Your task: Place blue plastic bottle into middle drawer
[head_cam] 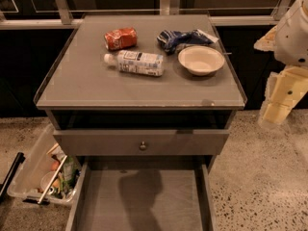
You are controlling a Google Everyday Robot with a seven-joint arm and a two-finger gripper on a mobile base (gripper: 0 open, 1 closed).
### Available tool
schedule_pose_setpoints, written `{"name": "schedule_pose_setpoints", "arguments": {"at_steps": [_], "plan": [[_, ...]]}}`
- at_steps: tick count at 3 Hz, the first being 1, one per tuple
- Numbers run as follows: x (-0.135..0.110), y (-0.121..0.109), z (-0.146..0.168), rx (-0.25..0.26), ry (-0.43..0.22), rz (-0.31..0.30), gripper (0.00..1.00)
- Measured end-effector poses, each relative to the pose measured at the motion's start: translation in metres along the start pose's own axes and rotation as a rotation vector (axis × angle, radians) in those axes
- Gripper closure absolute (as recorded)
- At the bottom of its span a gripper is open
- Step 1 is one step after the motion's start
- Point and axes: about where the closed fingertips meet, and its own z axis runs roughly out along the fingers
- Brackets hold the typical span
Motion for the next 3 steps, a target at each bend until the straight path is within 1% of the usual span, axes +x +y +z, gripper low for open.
{"name": "schedule_pose_setpoints", "arguments": {"at_steps": [1,2,3], "plan": [[0.000,-0.002,-0.001,0.010,0.000,0.007,0.00],[-0.016,-0.024,0.013,0.041,-0.021,0.026,0.00],[-0.046,-0.053,0.035,0.072,-0.085,-0.005,0.00]]}}
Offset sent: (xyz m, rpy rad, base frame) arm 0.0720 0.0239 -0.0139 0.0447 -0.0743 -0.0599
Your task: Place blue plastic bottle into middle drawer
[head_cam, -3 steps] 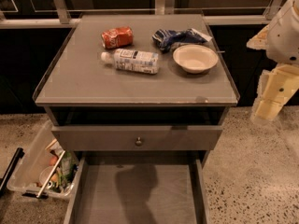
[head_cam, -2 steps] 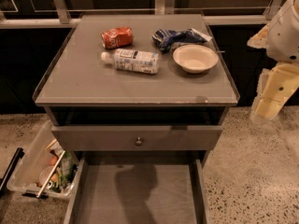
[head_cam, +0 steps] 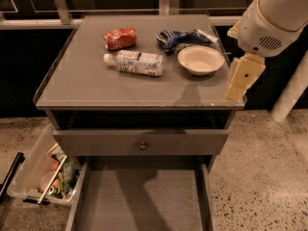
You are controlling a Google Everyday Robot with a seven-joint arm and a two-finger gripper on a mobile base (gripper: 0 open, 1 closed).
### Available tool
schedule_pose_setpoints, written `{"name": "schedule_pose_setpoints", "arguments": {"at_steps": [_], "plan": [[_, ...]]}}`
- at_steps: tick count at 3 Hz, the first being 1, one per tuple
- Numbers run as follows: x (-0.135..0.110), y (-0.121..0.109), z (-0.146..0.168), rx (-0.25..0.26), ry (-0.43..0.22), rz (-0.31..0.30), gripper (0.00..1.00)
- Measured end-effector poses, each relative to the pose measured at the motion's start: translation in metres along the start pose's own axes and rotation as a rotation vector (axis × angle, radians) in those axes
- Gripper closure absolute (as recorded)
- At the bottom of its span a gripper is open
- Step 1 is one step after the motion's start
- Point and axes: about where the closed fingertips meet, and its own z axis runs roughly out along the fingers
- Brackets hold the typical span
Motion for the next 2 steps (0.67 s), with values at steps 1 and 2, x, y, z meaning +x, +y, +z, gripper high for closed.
{"name": "schedule_pose_setpoints", "arguments": {"at_steps": [1,2], "plan": [[-0.032,-0.027,0.021,0.021,-0.098,-0.040,0.00],[-0.072,-0.049,0.030,0.033,-0.210,-0.102,0.00]]}}
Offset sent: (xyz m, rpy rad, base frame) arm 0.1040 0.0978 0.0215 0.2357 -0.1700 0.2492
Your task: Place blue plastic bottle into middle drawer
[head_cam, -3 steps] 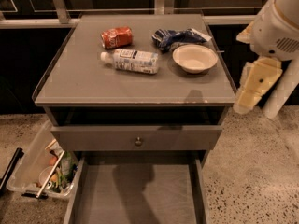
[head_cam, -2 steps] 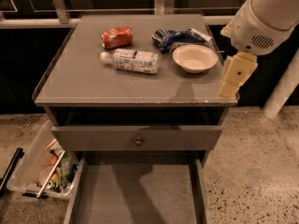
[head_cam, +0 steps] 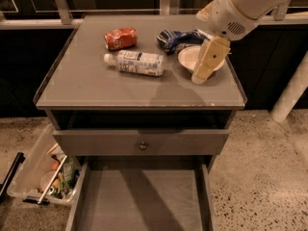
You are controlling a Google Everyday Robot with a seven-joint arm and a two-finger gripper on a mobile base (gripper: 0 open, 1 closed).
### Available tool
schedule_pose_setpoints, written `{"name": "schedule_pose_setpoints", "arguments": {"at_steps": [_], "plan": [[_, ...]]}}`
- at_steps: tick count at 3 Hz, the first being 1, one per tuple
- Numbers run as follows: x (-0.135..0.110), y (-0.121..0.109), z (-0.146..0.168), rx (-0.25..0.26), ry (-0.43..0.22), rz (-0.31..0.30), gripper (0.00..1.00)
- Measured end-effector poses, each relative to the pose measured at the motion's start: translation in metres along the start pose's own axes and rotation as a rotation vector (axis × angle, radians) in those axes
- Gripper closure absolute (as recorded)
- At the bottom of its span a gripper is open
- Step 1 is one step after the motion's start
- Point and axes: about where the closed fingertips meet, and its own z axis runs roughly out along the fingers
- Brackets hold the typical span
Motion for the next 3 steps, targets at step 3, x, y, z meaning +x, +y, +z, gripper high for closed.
{"name": "schedule_pose_setpoints", "arguments": {"at_steps": [3], "plan": [[-0.029,-0.013,0.034,0.002,-0.062,-0.028,0.00]]}}
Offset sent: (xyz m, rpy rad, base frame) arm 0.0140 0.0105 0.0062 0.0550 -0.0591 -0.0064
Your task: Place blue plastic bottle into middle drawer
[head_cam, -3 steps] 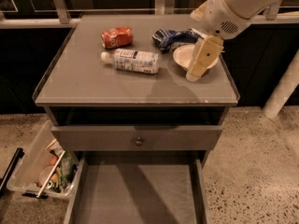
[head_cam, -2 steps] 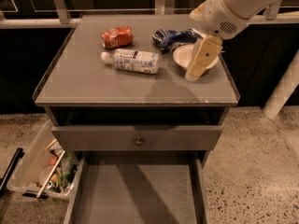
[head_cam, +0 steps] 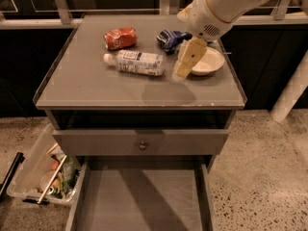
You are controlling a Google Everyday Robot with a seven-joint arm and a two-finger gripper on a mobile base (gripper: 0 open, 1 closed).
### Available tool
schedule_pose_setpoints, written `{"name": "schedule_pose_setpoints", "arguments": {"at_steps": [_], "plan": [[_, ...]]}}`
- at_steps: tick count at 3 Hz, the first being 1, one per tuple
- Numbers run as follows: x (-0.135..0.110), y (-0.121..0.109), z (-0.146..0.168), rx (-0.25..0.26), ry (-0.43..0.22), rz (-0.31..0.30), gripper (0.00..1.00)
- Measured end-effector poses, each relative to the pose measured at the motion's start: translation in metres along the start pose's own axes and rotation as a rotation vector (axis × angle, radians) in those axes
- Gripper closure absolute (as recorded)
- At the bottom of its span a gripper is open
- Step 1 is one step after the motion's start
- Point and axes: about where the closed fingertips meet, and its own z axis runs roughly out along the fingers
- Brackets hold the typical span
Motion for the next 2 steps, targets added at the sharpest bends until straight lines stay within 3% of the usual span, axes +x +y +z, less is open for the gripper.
{"name": "schedule_pose_setpoints", "arguments": {"at_steps": [2], "plan": [[-0.031,-0.006,0.074,-0.101,-0.048,0.004,0.00]]}}
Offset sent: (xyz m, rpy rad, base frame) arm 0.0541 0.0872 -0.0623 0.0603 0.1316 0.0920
